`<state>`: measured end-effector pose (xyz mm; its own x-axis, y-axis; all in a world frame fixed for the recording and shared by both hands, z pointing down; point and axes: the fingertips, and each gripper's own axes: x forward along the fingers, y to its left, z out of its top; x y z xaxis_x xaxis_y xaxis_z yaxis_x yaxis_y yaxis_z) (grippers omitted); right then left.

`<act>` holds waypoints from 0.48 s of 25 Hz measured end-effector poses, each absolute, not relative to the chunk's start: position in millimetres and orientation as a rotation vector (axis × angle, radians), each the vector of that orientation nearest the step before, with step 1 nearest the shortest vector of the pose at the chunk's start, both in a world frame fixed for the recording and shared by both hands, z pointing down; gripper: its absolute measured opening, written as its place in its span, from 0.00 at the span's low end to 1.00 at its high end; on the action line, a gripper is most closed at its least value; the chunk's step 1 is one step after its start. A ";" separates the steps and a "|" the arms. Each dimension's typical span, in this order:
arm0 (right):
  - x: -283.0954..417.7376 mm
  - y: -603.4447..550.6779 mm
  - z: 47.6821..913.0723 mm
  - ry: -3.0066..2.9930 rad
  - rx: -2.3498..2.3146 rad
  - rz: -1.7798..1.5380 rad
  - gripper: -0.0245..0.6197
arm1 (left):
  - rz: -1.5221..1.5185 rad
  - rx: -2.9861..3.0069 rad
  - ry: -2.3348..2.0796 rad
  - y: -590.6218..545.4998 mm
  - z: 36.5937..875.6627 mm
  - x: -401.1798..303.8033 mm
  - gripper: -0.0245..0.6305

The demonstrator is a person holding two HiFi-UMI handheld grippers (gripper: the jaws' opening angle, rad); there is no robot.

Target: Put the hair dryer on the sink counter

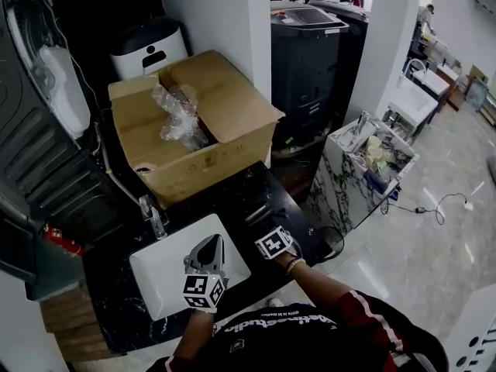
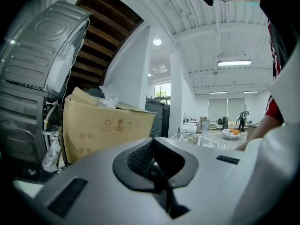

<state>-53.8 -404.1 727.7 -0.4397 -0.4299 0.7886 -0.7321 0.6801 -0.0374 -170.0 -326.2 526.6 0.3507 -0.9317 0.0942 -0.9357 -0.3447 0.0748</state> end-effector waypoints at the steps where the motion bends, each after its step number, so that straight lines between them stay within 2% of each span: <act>1: -53.8 -403.5 731.3 -2.093 0.887 0.494 0.41 | 0.052 2.482 -1.723 -325.7 527.9 -169.6 0.06; 12: -47.6 -401.3 716.3 -2.134 0.948 0.497 0.45 | -0.017 2.417 -1.665 -321.3 536.9 -171.3 0.06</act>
